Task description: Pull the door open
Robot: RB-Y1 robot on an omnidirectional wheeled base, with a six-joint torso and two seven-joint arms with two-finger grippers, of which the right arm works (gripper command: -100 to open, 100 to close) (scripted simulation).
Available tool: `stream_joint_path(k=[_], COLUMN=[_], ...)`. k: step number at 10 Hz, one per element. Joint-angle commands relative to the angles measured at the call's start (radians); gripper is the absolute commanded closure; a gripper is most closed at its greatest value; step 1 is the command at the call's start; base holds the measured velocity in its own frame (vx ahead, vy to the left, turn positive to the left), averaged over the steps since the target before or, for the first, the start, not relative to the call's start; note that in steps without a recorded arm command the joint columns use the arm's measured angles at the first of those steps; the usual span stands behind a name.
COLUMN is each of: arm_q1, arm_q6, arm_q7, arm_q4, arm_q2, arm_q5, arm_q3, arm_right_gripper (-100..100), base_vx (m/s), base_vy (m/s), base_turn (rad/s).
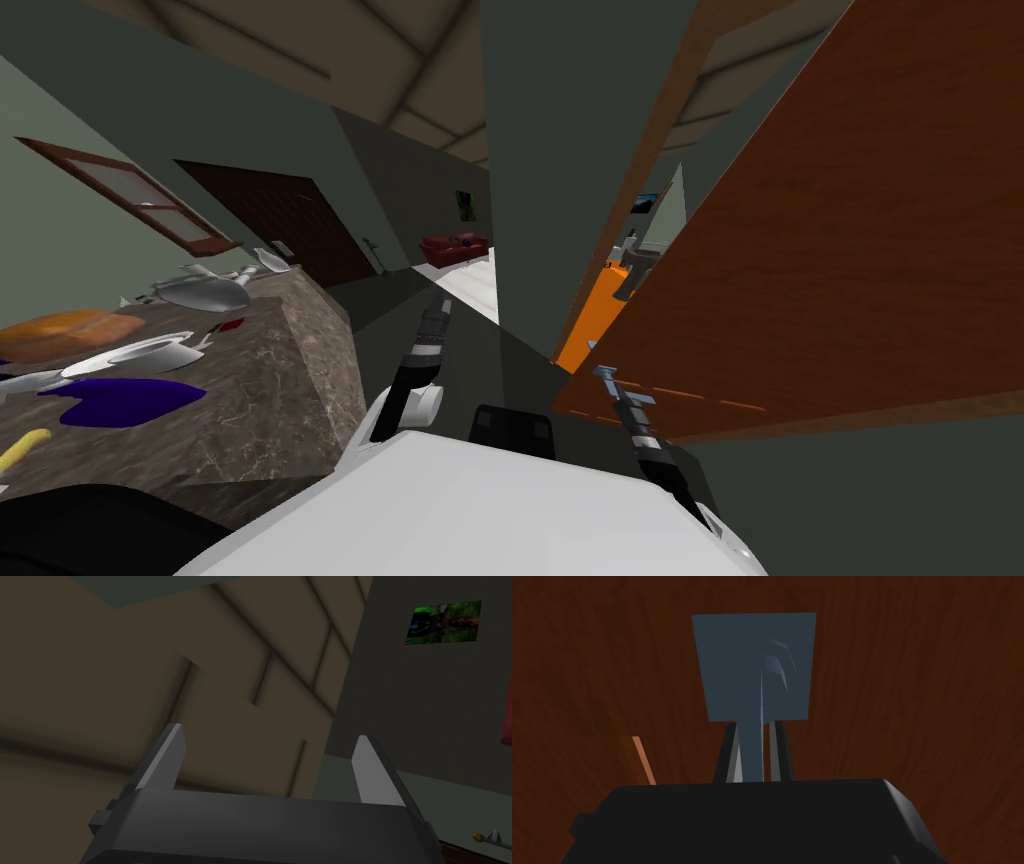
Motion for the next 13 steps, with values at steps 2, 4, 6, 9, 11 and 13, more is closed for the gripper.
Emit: stream_joint_path(k=[2, 4, 6, 9, 11, 13], arm_q1=[0.031, 0.039, 0.058, 0.033, 0.009, -0.014], arm_q6=[-0.044, -0.062, -0.102, -0.098, -0.085, -0.073], arm_q7=[-0.014, -0.019, -0.031, -0.042, -0.05, -0.056], arm_q4=[0.005, 0.01, 0.021, 0.04, 0.049, 0.057], arm_q2=[-0.019, -0.025, -0.04, -0.026, -0.013, -0.001], arm_q5=[-0.008, -0.011, -0.018, 0.015, 0.049, 0.08], arm_q3=[0.023, 0.032, 0.052, 0.046, 0.033, 0.02], arm_right_gripper=[100, 100, 100, 100, 100, 100], base_vx=[-0.209, -0.169, -0.18, -0.156, -0.209, -0.209], base_vy=[-0.055, -0.073, -0.043, -0.03, -0.059, -0.022], base_turn=[0.166, 0.099, 0.17, 0.059, 0.033, -0.001])
